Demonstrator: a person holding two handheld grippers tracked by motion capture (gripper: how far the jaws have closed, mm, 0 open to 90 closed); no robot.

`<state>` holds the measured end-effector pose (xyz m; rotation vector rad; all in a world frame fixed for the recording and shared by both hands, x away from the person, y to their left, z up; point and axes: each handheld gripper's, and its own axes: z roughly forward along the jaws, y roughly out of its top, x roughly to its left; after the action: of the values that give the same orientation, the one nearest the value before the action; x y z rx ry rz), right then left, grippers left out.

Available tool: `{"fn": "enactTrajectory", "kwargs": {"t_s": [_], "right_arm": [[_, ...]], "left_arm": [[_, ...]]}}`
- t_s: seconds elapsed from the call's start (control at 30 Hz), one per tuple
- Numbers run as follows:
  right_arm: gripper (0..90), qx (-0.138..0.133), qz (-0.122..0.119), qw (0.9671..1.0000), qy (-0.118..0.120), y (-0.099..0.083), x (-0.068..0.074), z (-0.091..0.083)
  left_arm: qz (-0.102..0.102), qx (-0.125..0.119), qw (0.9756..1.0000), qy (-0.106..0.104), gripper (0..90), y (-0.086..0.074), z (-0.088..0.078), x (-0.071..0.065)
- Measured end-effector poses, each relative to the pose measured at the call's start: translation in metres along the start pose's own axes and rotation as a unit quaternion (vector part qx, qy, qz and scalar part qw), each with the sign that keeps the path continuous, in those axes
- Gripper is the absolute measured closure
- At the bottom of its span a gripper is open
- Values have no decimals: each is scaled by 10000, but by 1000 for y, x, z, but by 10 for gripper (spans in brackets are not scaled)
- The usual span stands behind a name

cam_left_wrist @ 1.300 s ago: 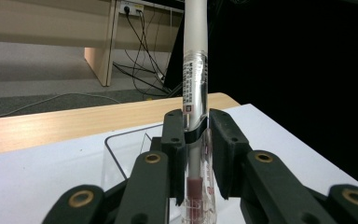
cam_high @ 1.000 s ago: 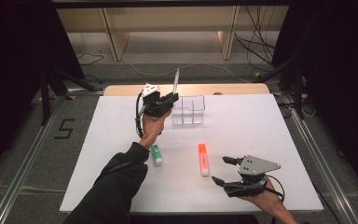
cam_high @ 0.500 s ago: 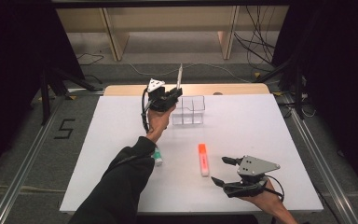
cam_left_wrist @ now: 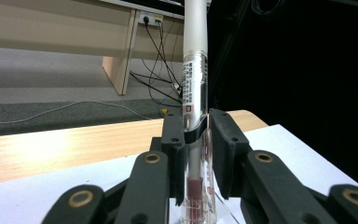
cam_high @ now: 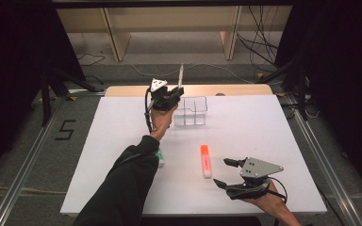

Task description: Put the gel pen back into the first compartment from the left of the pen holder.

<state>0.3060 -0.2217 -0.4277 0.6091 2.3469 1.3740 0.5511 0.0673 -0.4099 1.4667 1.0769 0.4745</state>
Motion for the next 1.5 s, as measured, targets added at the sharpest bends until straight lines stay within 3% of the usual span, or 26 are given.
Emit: {"fn": "enactTrajectory", "kwargs": {"t_s": [0.63,1.5], "right_arm": [[287,-29,-41,10000,26,0,0,0],[300,-59,-74,9999,55,1,0,-2]], "left_arm": [[159,241,9994,180,759,-5,7,4],[214,312,9988,306,753,-12,13,6]]}}
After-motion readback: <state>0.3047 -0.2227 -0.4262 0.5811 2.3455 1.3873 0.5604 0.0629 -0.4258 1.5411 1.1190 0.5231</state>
